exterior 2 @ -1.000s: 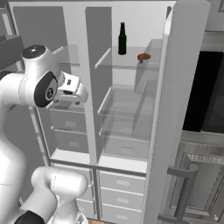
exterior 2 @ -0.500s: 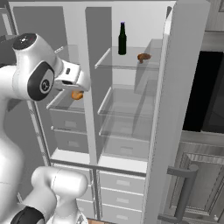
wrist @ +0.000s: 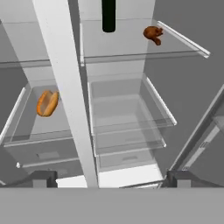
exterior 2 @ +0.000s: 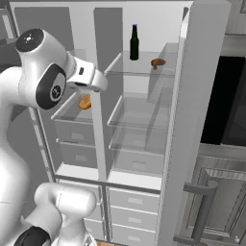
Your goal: There's a chicken drumstick in the fridge that needs to be moved to the freezer for freezing. Pick up the chicken drumstick from the fridge, place it on any shelf in the freezer, and close the fridge and freezer doors when done.
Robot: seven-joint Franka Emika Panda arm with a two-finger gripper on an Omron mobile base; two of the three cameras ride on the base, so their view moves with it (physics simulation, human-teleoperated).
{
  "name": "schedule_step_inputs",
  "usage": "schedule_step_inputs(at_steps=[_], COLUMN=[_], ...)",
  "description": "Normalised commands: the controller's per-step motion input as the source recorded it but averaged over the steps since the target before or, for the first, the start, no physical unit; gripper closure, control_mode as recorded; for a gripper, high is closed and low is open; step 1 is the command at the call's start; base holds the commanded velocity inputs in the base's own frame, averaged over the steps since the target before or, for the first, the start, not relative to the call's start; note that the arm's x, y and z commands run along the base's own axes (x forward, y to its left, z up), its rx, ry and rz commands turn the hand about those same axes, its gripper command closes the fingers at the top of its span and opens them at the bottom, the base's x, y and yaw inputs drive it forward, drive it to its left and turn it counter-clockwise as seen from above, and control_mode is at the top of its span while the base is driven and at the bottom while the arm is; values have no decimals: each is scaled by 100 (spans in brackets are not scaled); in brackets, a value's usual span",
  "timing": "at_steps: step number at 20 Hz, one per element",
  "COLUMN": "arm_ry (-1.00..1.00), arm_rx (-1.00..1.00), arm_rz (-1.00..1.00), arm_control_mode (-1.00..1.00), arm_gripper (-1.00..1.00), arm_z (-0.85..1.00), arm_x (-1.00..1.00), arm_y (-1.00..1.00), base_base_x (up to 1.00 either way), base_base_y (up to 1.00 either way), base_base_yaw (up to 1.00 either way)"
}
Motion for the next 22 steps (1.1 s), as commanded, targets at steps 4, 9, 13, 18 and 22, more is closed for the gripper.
schedule_step_inputs(at_steps=[4,9,13,18,22], arm_ry=[-19,1,0,-1,-6], arm_rx=[0,0,0,0,0], arm_rz=[-2,-10,0,0,0], arm_control_mode=[-100,-100,-100,-100,-100], arm_gripper=[-100,-100,-100,-100,-100], arm_z=[0,15,19,2,0], arm_x=[26,21,8,15,26], arm_y=[-12,-16,-44,-39,-20], base_base_x=[0,0,0,0,0], base_base_y=[0,0,0,0,0], base_base_yaw=[0,0,0,0,0])
